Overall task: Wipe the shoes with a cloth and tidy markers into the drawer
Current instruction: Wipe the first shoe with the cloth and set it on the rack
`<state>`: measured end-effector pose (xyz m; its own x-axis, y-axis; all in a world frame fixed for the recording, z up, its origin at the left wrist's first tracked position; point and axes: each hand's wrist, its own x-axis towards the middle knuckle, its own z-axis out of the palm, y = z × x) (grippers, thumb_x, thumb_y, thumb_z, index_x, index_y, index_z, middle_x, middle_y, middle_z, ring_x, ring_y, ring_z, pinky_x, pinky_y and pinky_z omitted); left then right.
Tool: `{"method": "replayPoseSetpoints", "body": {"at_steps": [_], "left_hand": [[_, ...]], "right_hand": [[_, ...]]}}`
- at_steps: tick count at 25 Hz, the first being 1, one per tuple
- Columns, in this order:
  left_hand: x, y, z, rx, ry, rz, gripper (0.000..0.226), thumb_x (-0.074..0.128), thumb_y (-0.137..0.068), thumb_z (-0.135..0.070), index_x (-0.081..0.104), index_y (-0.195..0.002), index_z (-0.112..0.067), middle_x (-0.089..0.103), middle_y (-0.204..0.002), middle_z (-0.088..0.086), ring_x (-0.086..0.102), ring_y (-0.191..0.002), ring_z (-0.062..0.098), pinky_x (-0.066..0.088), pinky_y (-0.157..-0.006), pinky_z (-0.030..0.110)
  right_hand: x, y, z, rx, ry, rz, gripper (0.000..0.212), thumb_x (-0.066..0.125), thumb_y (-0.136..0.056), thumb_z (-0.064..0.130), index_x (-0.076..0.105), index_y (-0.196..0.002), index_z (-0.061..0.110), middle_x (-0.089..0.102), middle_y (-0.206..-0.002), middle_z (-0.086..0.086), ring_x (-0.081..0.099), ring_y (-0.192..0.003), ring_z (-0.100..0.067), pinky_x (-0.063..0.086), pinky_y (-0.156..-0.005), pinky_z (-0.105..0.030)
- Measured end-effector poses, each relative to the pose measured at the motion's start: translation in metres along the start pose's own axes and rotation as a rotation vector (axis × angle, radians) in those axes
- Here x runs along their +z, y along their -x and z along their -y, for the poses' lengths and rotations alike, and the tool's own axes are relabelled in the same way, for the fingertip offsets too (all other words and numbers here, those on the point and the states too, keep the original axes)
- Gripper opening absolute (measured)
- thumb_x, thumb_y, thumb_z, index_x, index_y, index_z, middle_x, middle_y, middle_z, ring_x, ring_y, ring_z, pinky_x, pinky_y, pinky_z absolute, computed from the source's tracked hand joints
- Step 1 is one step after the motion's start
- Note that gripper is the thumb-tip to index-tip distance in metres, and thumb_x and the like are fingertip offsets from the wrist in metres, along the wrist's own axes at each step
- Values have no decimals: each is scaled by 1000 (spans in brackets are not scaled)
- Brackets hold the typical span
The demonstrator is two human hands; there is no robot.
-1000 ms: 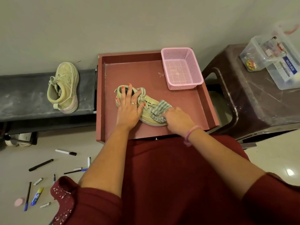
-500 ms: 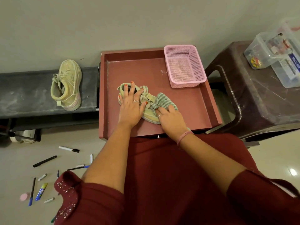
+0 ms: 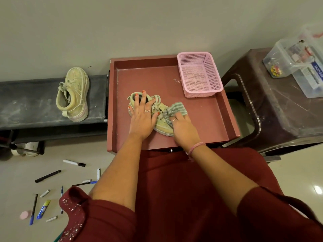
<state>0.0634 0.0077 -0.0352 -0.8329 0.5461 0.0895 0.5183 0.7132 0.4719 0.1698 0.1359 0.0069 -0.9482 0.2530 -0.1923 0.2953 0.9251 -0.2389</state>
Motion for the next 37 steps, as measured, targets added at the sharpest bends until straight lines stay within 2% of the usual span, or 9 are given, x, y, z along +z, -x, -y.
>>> {"method": "replayPoseSetpoints", "body": {"at_steps": [3,9,12,17,20,26,28,32,37], "left_hand": [[2,1,-1,-9,1,-2,51,50,-97,-31,38,-144,-19,3,-162,5,-11,-148,28,-17,-108,33],[0,-2,2,-22,25,26,51,49,-97,-33,36,-145,-22,2,-163,2,-12,-148,26,-4,-114,50],[0,-2,2,-25,38,30,51,50,-97,-33,36,-145,-22,2,-163,1,-13,-148,26,-7,-113,46],[0,-1,2,-20,30,25,50,51,-97,-32,37,-144,-22,2,-163,2,-13,-148,26,-12,-108,36],[0,-2,1,-15,23,42,51,51,-97,-33,37,-145,-20,1,-163,3,-14,-148,25,-14,-110,37],[-3,-3,-1,-61,52,87,51,50,-97,-34,35,-145,-25,-1,-163,-2,-15,-148,25,-1,-114,60],[-3,-2,-1,-55,54,73,52,50,-97,-34,35,-145,-24,0,-163,-1,-14,-148,25,0,-114,61],[-3,-3,-1,-59,59,71,50,50,-97,-33,36,-144,-24,0,-163,-1,-14,-148,25,0,-114,60],[-4,-2,-1,-52,45,88,51,49,-95,-27,35,-144,-23,-2,-163,1,-15,-148,24,-1,-114,62]], "right_hand": [[3,-5,-4,-54,22,46,40,39,-95,8,52,-133,13,42,-136,-2,39,-120,-28,44,-93,-36],[-33,-11,-19,-331,430,215,34,40,-95,10,58,-123,12,49,-127,-9,44,-114,-29,45,-83,-38],[-47,-7,-23,-245,362,318,29,45,-91,9,58,-118,8,51,-123,-9,46,-112,-29,46,-81,-37],[-32,-15,-18,5,140,-30,34,47,-90,3,56,-123,6,46,-127,-9,44,-109,-30,44,-93,-38],[6,1,3,-102,213,38,37,34,-99,11,49,-132,11,41,-135,-4,41,-114,-31,40,-94,-39],[-23,9,-29,-311,409,125,33,36,-98,15,58,-123,18,46,-128,0,41,-114,-28,43,-84,-38],[-30,16,-35,-258,379,141,30,41,-95,9,60,-117,17,48,-123,-1,42,-109,-28,44,-80,-38],[-33,-4,-26,-12,138,-70,37,50,-89,2,58,-124,11,47,-130,-1,41,-107,-27,46,-89,-35],[14,26,-5,-150,156,22,50,35,-99,12,31,-147,26,28,-155,11,33,-130,-20,33,-93,-34]]}}
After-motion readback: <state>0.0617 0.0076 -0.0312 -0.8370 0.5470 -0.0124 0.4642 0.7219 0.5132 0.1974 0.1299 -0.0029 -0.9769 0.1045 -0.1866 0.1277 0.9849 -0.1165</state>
